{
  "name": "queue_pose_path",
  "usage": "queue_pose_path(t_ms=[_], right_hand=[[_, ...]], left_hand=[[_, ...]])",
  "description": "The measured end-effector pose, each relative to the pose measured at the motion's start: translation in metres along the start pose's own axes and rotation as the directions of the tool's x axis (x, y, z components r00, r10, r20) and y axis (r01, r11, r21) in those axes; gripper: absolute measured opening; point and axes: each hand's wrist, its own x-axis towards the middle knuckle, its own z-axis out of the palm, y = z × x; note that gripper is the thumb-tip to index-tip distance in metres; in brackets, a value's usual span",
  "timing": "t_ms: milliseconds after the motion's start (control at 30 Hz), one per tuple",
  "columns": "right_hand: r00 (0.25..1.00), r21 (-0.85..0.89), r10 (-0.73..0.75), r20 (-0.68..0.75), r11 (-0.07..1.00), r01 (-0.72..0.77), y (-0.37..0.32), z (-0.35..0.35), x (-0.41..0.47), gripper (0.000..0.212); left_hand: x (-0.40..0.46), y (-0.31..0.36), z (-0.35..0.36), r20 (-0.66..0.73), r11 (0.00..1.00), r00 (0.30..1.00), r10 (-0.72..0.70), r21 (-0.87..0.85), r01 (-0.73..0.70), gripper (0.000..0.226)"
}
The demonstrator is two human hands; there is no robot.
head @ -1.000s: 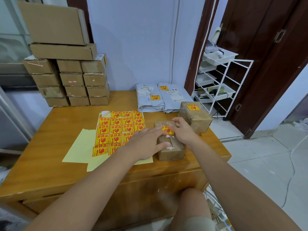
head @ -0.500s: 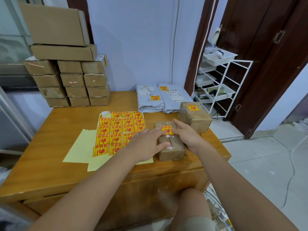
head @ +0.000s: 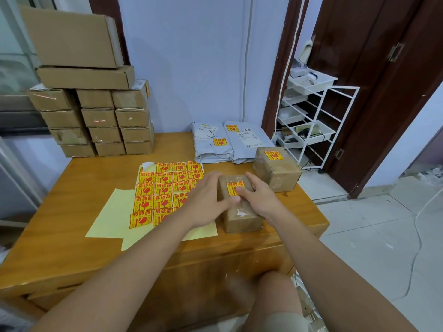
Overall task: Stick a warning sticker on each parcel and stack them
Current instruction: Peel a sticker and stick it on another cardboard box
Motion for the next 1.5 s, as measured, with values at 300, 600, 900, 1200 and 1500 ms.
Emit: queue_pose_path(t_ms=[300, 600, 900, 1200, 1500], right_hand=[[1.0, -0.041, -0.03, -0.001, 0.999, 0.03, 0.001, 0.0, -0.002, 0.073], [1.0, -0.001, -0.02, -0.017, 1.0, 0.02, 0.004, 0.002, 0.001, 0.071], [0.999, 0.001, -0.009, -0.032, 1.0, 0.01, 0.002, 0.002, -0.001, 0.07], [1.0, 0.03, 0.002, -0.021, 1.0, -0.001, 0.004, 0.002, 0.0, 0.07], [1.0, 0.042, 0.012, -0.023, 0.999, -0.011, 0.004, 0.003, 0.0, 0.07]], left_hand=[[0.062, -0.001, 0.013, -0.056, 0.955, 0.973, -0.222, -0.216, 0.206, 0.053], [0.064, -0.007, 0.018, -0.101, 0.925, 0.975, -0.196, -0.348, 0.15, 0.027], [0.066, -0.006, 0.013, -0.031, 0.962, 0.984, -0.176, -0.215, 0.165, 0.031], [0.06, -0.009, 0.009, 0.003, 0.967, 0.992, -0.125, -0.224, 0.122, 0.039], [0.05, -0.008, 0.0, 0.07, 0.969, 0.993, -0.092, -0.222, 0.106, 0.05]])
